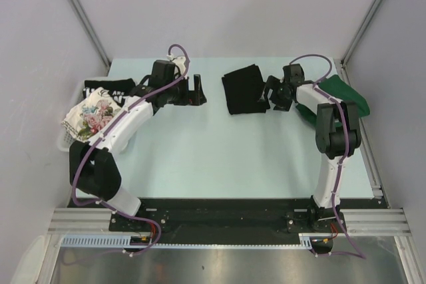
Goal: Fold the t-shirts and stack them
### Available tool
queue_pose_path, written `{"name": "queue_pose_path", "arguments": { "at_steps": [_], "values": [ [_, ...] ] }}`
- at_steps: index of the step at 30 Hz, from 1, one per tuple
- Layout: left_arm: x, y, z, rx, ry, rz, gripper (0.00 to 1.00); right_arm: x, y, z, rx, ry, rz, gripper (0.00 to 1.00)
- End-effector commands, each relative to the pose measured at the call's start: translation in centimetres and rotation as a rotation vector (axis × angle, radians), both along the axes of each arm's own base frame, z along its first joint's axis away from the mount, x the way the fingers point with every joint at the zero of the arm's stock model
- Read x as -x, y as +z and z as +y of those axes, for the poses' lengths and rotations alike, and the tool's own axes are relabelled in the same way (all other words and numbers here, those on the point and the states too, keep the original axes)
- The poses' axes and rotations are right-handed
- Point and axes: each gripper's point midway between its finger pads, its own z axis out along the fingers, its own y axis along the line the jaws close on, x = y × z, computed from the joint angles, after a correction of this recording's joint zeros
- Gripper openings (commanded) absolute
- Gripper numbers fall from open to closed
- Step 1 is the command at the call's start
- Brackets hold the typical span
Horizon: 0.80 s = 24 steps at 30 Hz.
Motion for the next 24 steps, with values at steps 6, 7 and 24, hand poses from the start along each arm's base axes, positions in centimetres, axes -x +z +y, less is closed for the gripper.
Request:
{"name": "queue_pose_path", "arguments": {
  "at_steps": [6,7,24],
  "values": [
    [-0.6,3.4,-0.1,0.011,0.004,-0.079,1.00,-1.5,-0.8,-0.1,-0.053,0.010,-0.023,0.85],
    [-0.6,3.4,-0.1,0.010,0.004,-0.076,1.00,-1.5,-1.1,0.0,-0.053,0.010,-0.018,0.84],
    [-1.2,3.6,-0.2,0.005,0.017,-0.073,0.99,-1.2,-4.4,1.5,-0.131,0.031,0.046,0.71]
  ]
}}
